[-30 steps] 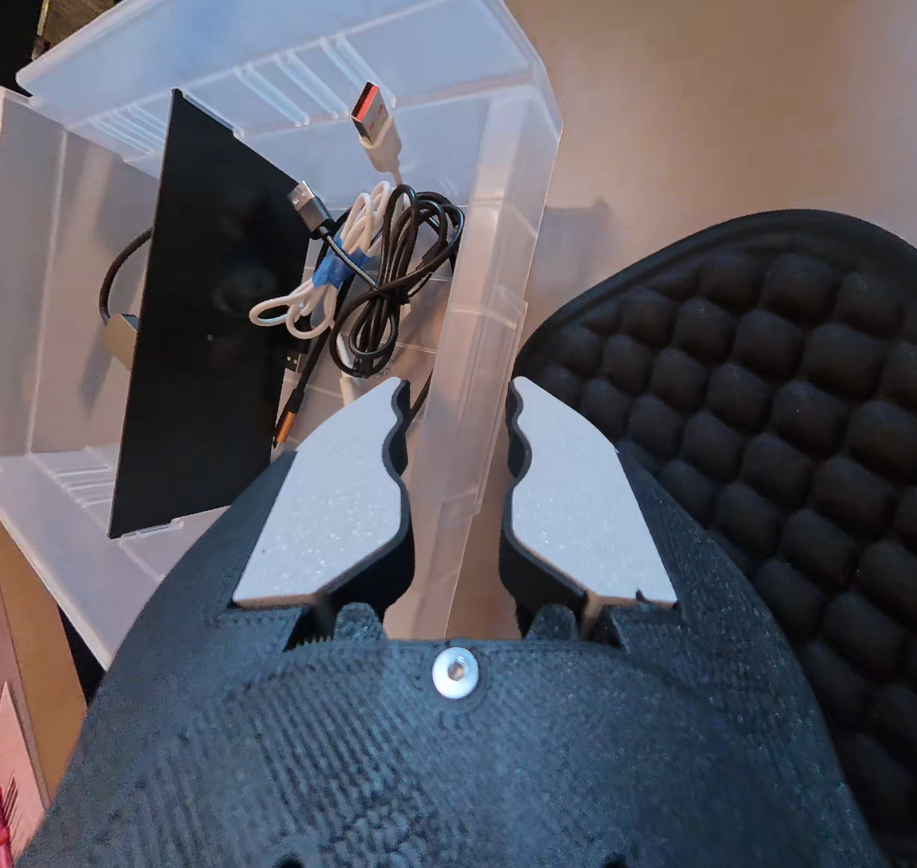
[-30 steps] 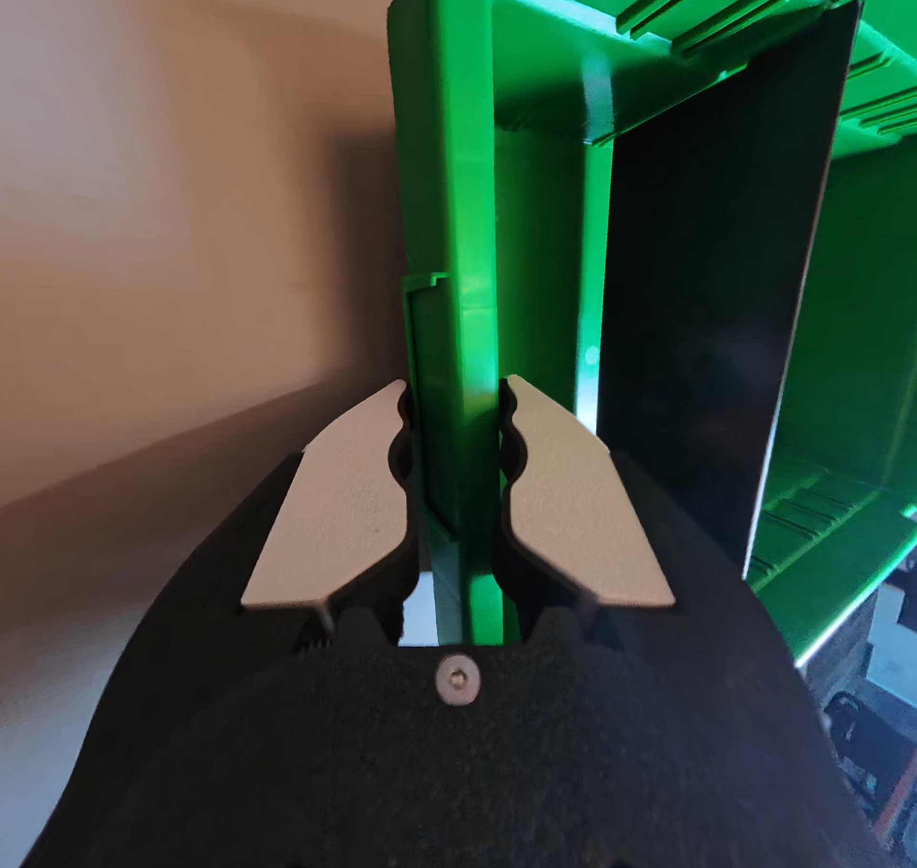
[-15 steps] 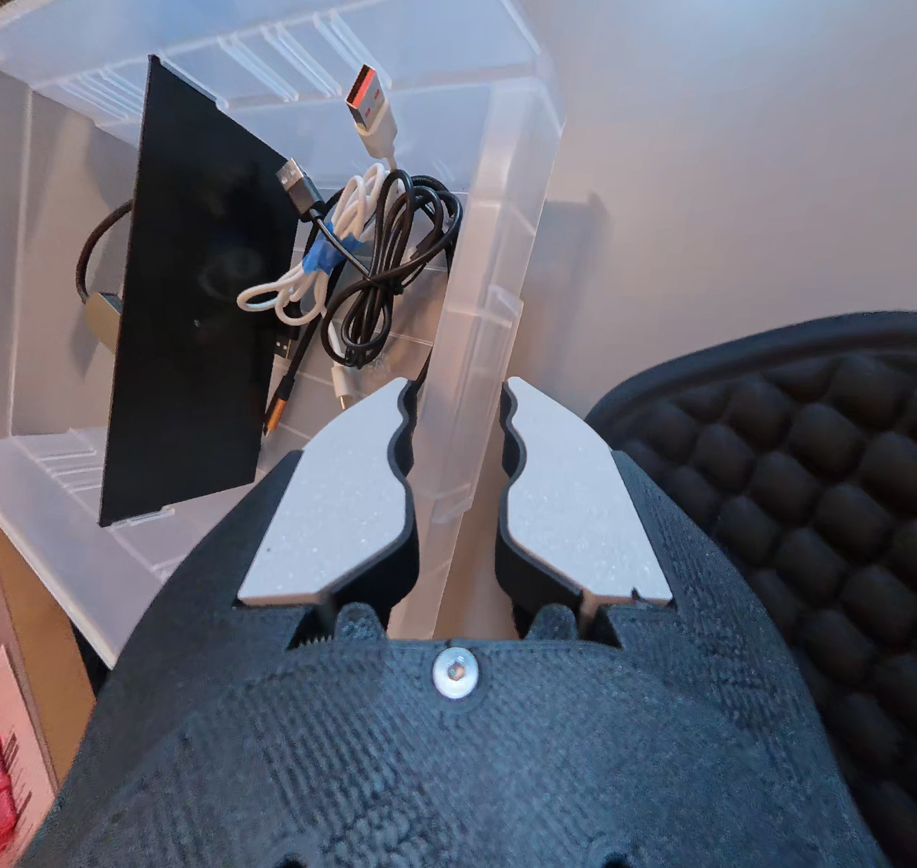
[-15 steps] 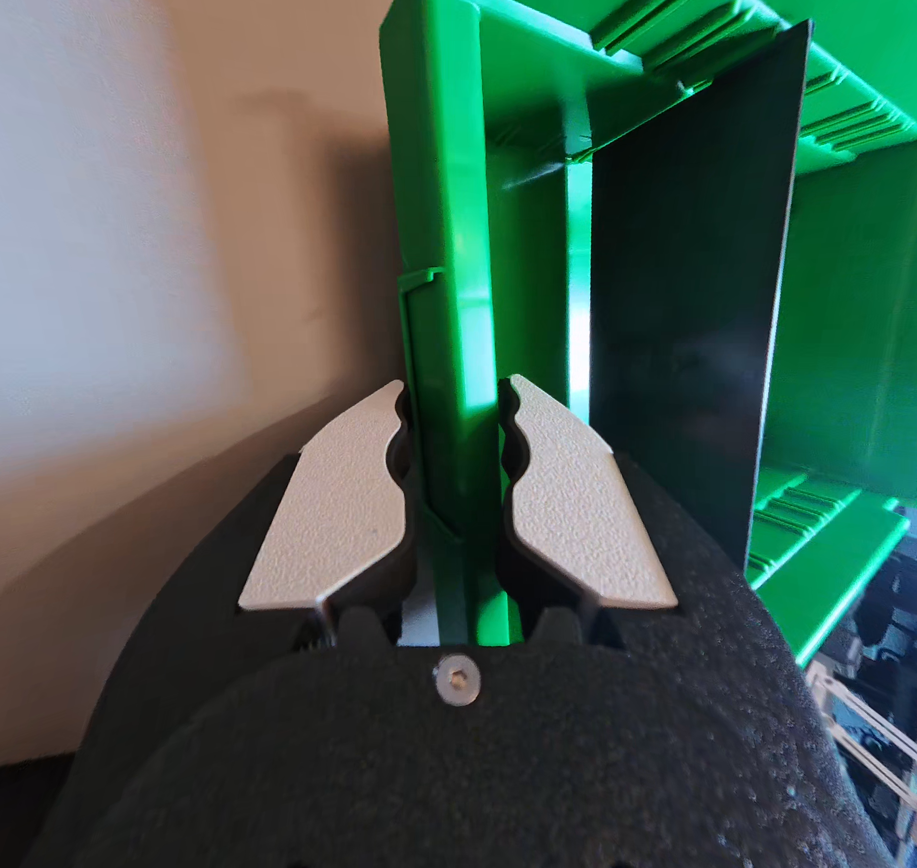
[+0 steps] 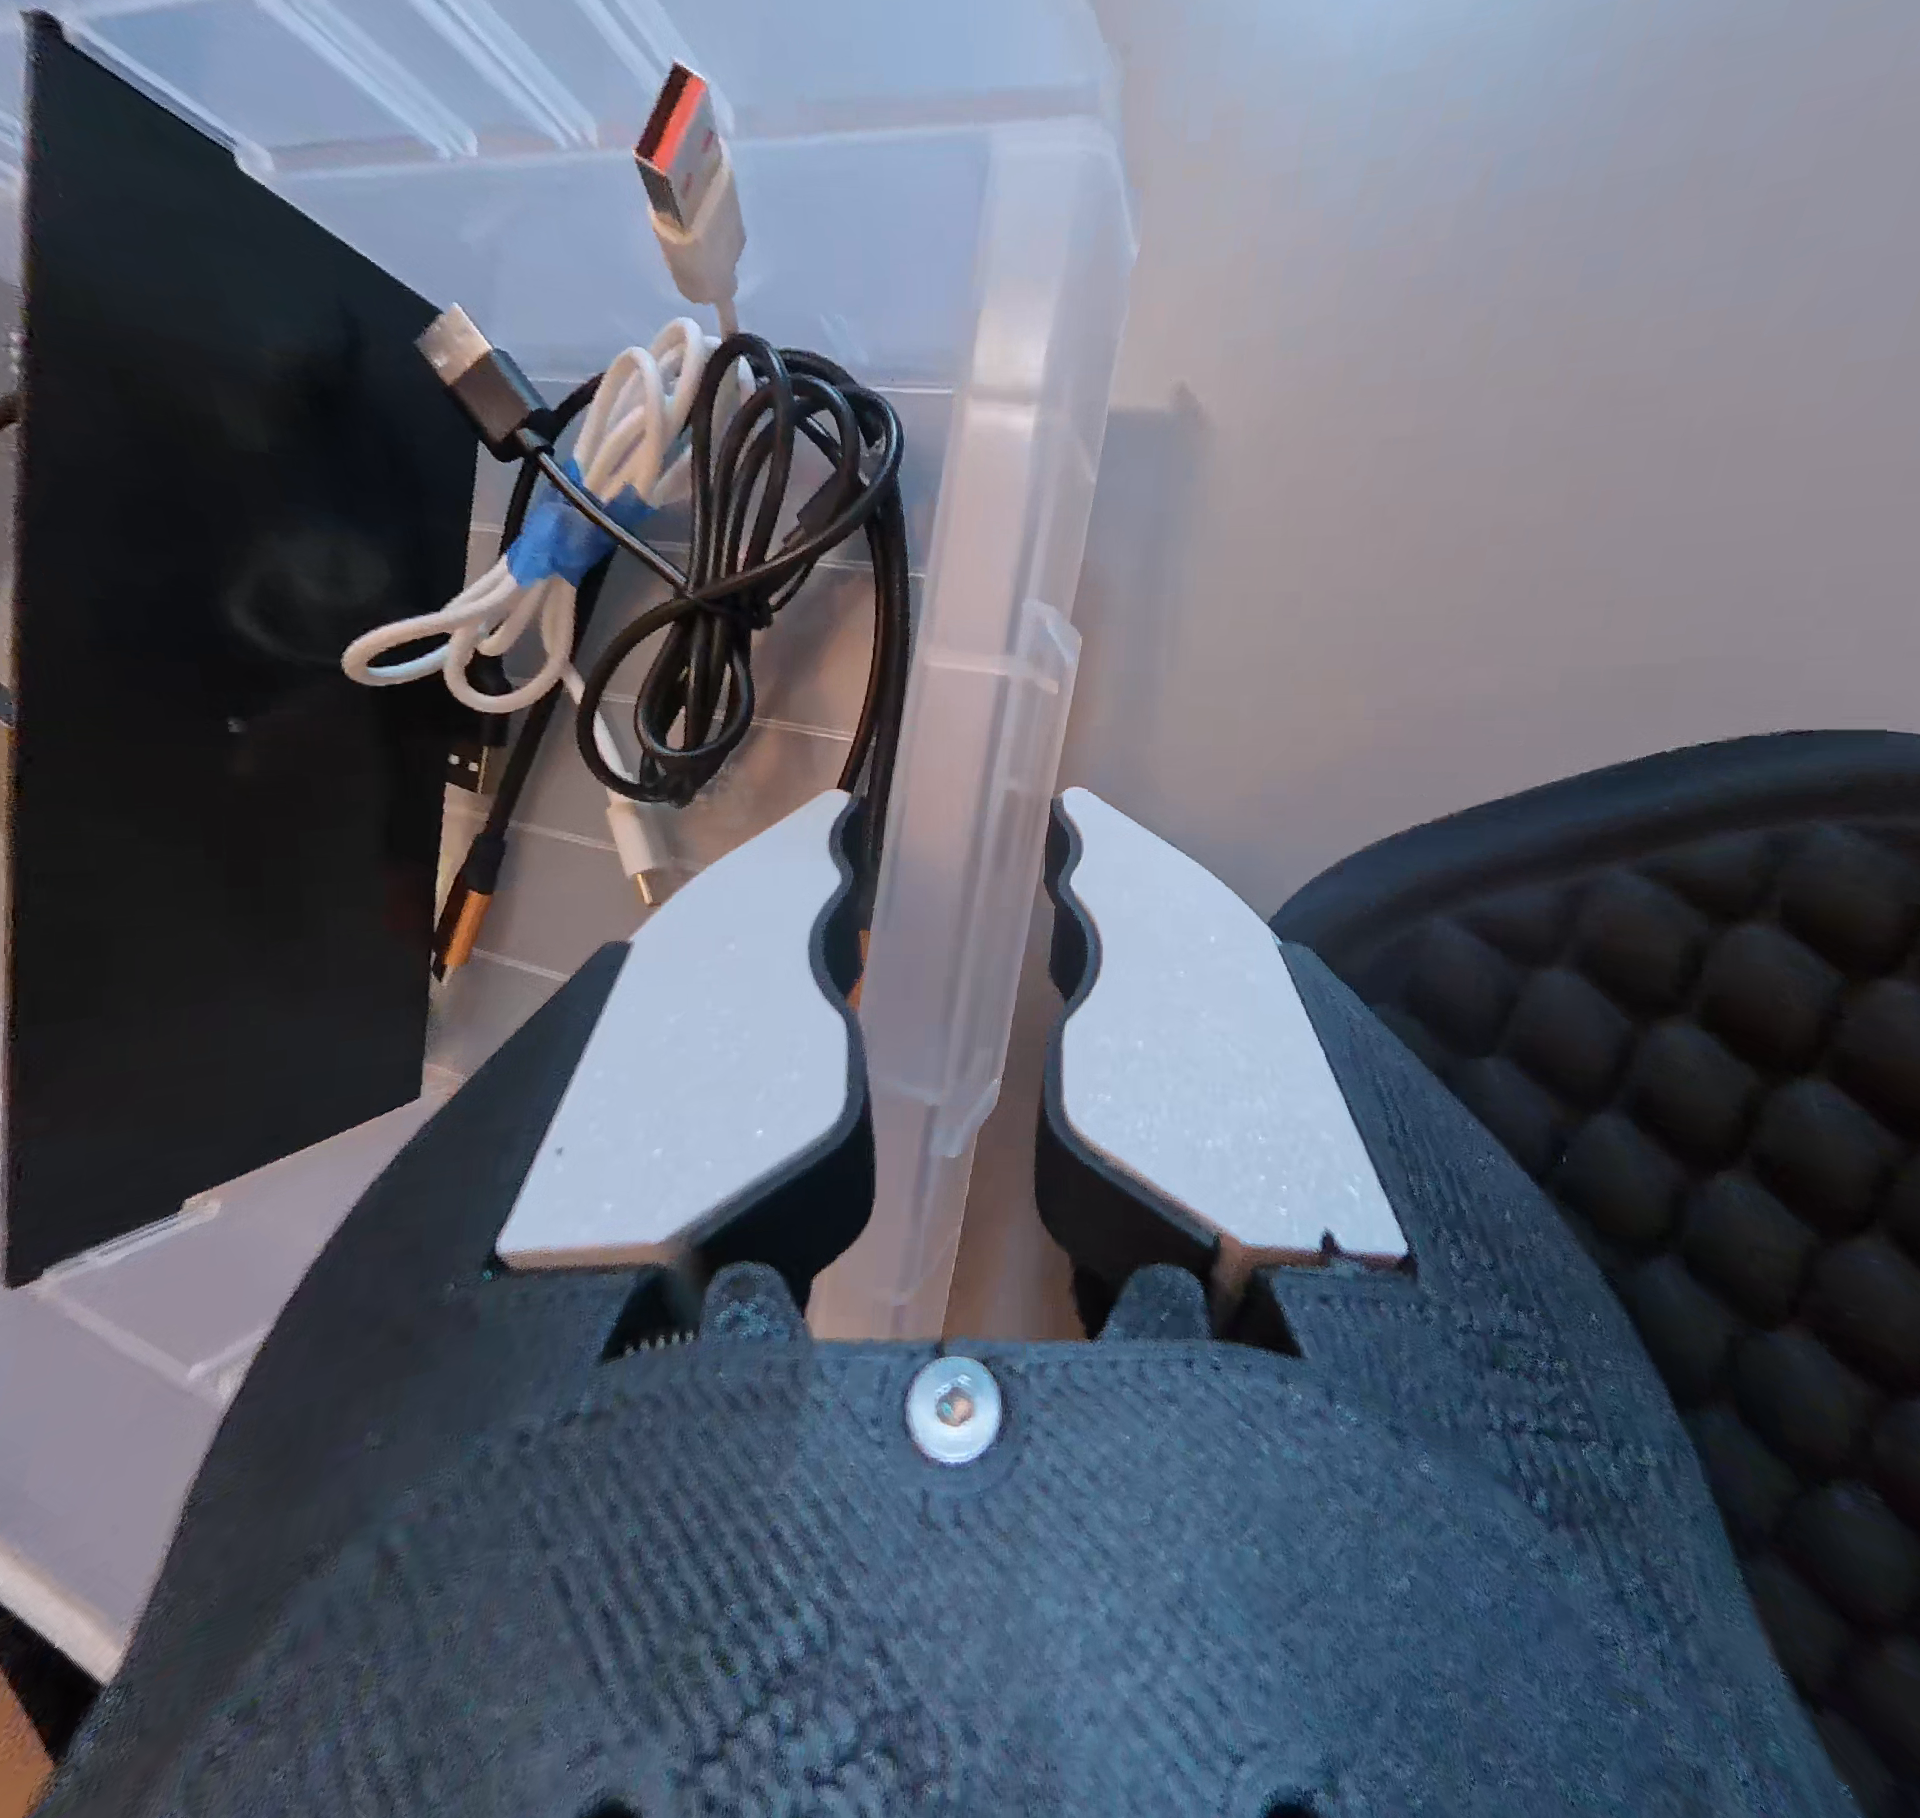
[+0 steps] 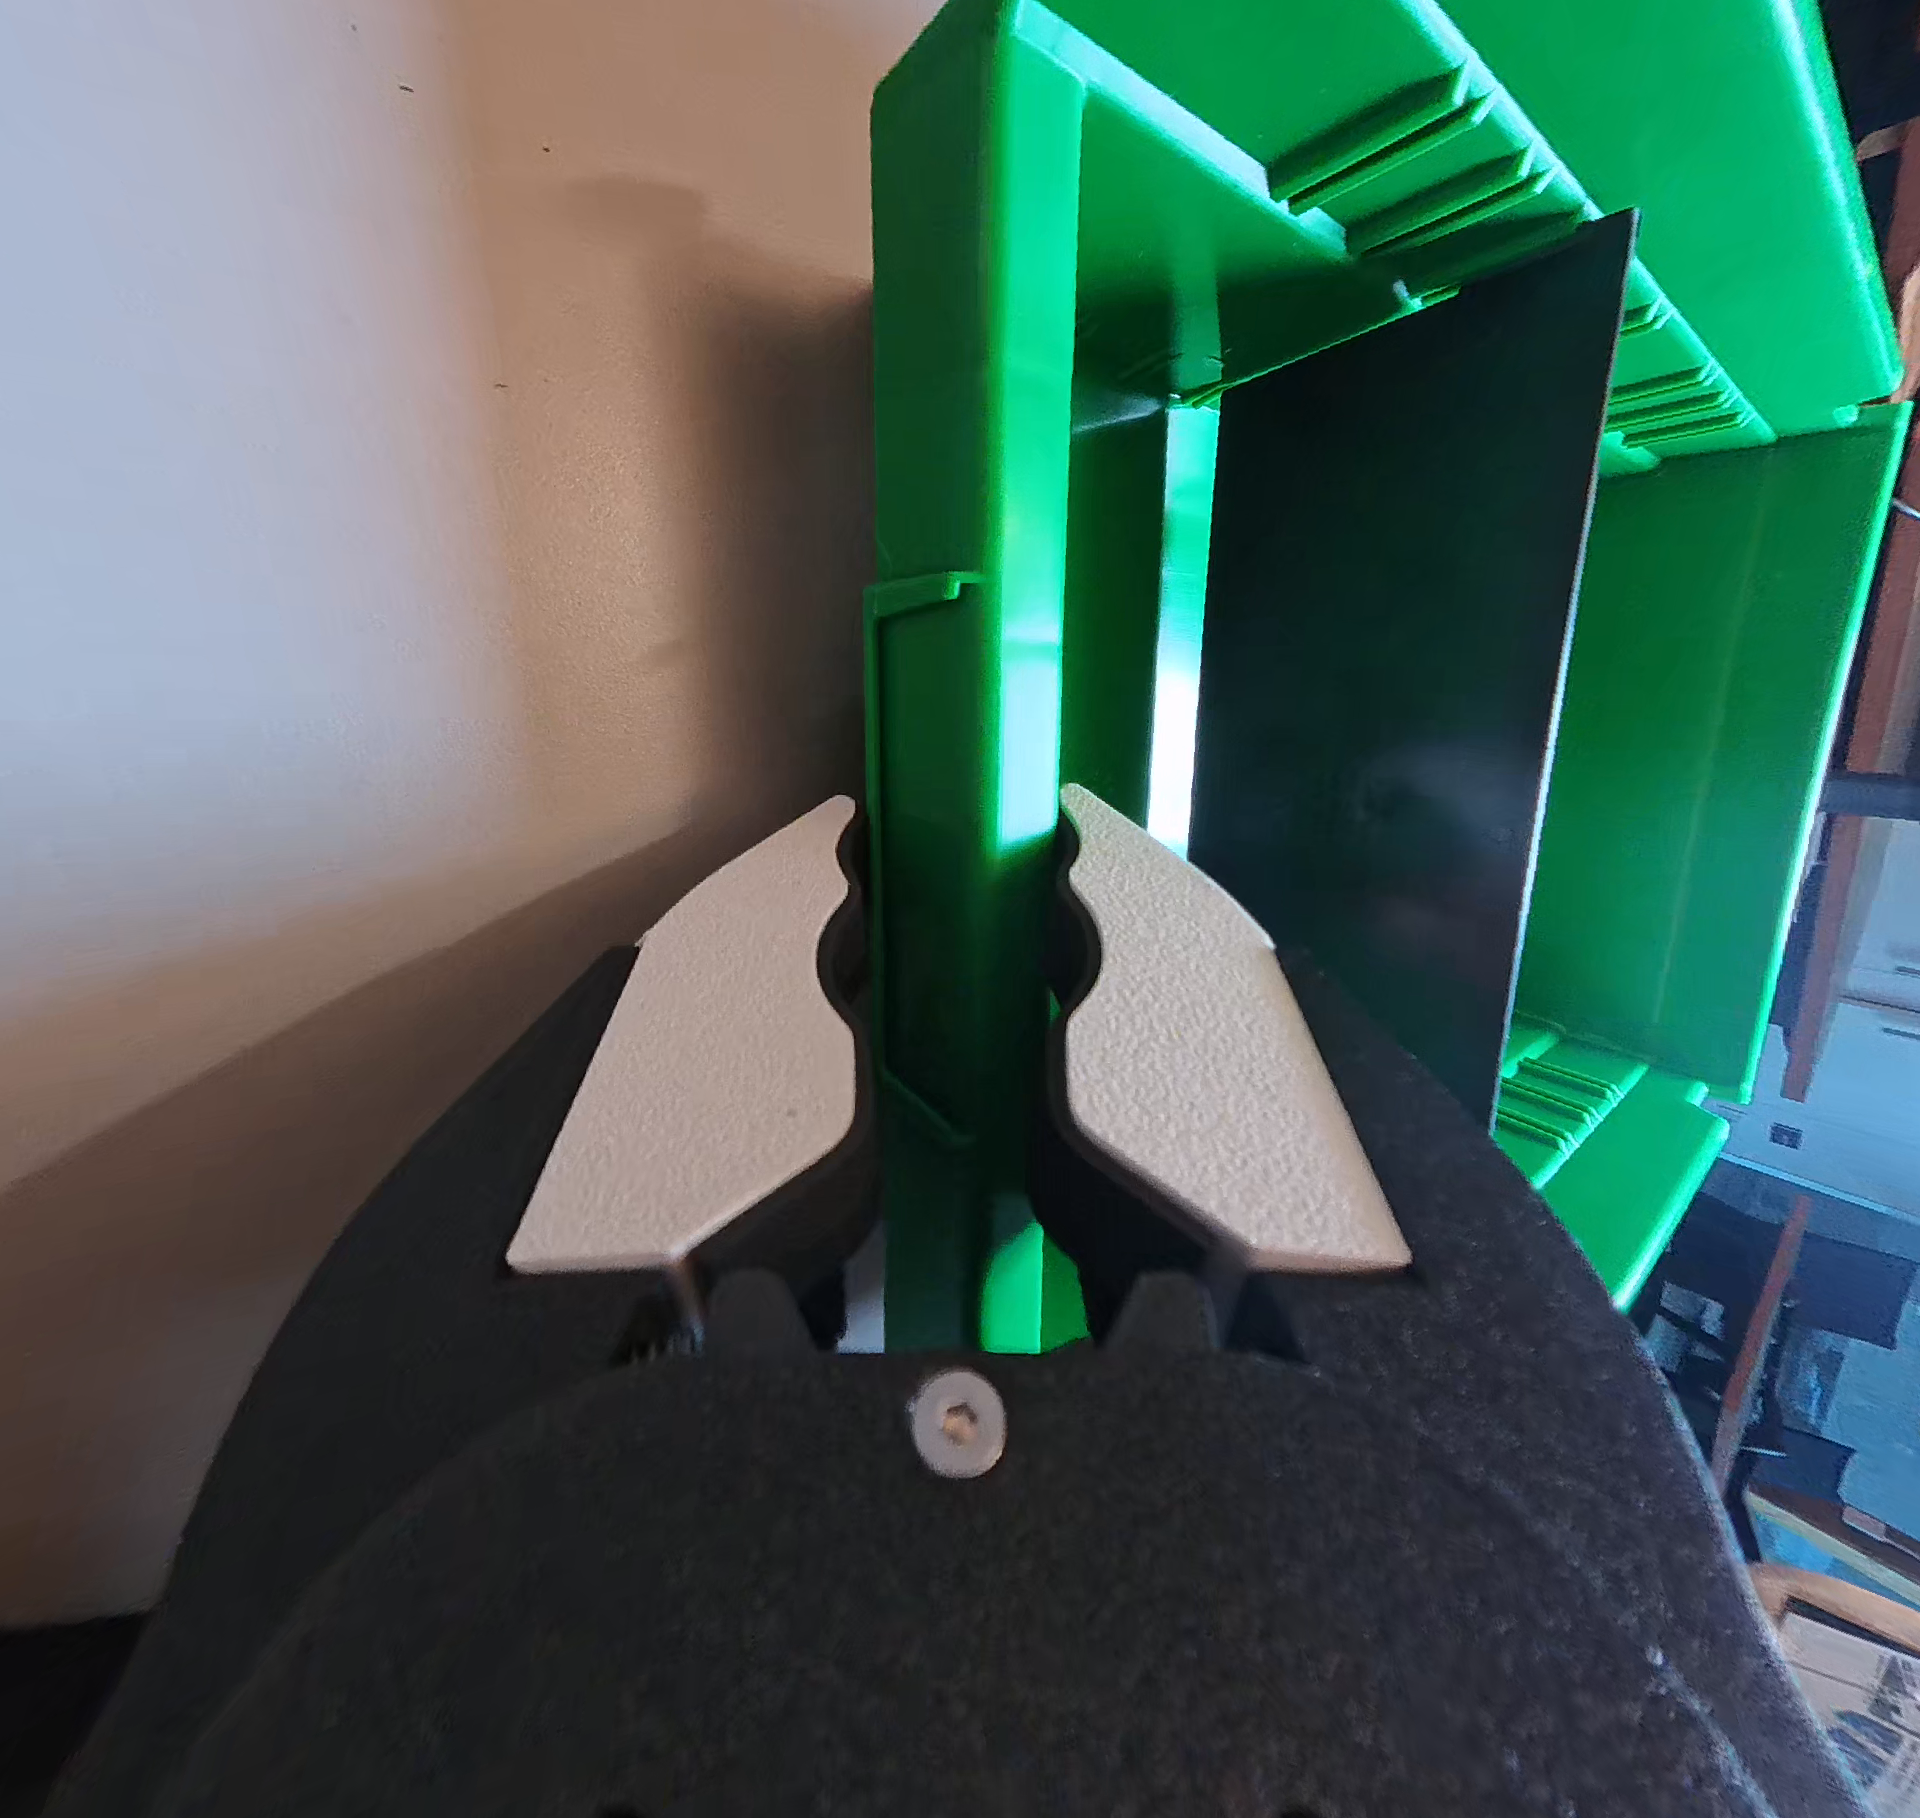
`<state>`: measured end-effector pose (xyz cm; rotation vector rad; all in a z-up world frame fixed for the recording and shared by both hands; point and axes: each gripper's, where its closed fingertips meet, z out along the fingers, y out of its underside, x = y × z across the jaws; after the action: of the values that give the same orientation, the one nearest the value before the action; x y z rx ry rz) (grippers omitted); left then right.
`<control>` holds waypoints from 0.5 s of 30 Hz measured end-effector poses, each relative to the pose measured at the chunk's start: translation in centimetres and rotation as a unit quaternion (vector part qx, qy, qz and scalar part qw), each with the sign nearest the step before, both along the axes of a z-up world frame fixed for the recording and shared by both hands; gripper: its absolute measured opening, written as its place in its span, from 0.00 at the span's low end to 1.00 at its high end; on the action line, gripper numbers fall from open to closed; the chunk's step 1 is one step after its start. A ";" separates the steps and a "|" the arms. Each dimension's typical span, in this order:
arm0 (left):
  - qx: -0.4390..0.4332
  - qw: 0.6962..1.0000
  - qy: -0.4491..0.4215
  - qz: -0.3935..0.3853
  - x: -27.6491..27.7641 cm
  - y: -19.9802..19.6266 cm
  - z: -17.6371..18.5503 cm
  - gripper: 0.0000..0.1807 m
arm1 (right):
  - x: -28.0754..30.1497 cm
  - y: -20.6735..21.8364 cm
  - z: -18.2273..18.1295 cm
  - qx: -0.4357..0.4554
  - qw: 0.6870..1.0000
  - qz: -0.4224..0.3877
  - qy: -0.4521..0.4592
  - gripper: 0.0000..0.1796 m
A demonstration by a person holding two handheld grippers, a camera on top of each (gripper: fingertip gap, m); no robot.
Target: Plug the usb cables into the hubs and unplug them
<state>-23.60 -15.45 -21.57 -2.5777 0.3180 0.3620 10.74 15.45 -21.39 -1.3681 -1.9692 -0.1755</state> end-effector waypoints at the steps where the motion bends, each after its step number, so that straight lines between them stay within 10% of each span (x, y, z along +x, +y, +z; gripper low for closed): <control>1: 0.000 1.000 -0.001 0.007 0.0 0.1 -0.1 0.19 | 0.0 0.0 0.0 0.003 1.000 0.001 0.000 0.17; 15: 0.057 0.994 0.049 0.077 -2.9 3.3 0.2 0.21 | 0.0 4.5 0.8 0.073 0.994 -0.065 0.040 0.22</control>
<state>-26.45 -12.16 -21.33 -2.4832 0.1292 0.5482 10.77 19.98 -20.64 -1.3867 -1.7667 -0.3139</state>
